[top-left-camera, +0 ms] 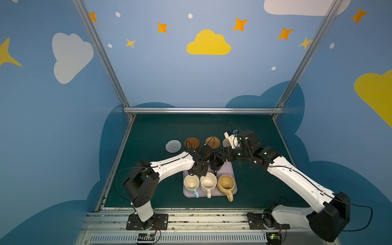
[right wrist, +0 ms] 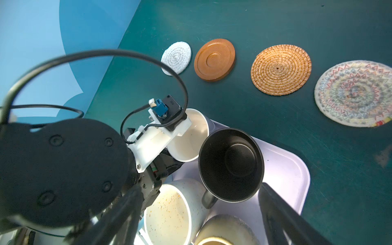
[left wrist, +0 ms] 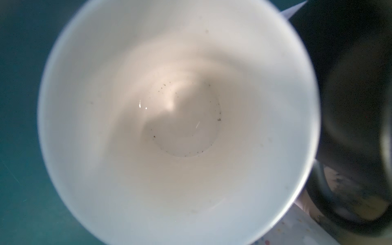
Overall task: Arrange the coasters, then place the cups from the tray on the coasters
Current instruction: 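Lift the white mug off the tray with the left gripper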
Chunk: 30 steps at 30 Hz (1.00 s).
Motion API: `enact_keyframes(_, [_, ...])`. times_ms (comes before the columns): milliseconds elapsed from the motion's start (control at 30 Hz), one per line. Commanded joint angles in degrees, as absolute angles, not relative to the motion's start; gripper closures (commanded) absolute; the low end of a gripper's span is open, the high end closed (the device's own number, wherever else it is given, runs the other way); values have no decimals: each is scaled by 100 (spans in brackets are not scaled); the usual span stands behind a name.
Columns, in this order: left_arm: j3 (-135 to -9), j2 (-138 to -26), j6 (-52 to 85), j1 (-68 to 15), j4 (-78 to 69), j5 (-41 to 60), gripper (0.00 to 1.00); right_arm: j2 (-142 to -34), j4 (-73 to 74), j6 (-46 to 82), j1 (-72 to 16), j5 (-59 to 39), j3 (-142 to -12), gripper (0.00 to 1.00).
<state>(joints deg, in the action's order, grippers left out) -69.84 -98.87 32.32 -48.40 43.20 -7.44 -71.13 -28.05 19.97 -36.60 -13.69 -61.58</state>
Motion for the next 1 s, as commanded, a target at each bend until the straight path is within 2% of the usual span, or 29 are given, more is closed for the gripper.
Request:
enact_keyframes(0, [-7092,-9612,3193,-4852,4193,-888,93,-7004,-2662,2065,-3679,-1301,-6078,14])
enact_keyframes(233, [-7040,-9476,3216,-4854,4118,-874,97,-6961,-2610,2065,-3679,-1310,-6038,15])
enact_keyframes(767, [-7141,-9090,3217,-4679,4297,-993,97,-6915,-2481,2076,-3682,-1399,-6029,14])
enact_keyframes(967, [-7256,-8902,3167,-4473,4469,-1022,97,-6951,-2430,2057,-3697,-1597,-6107,9])
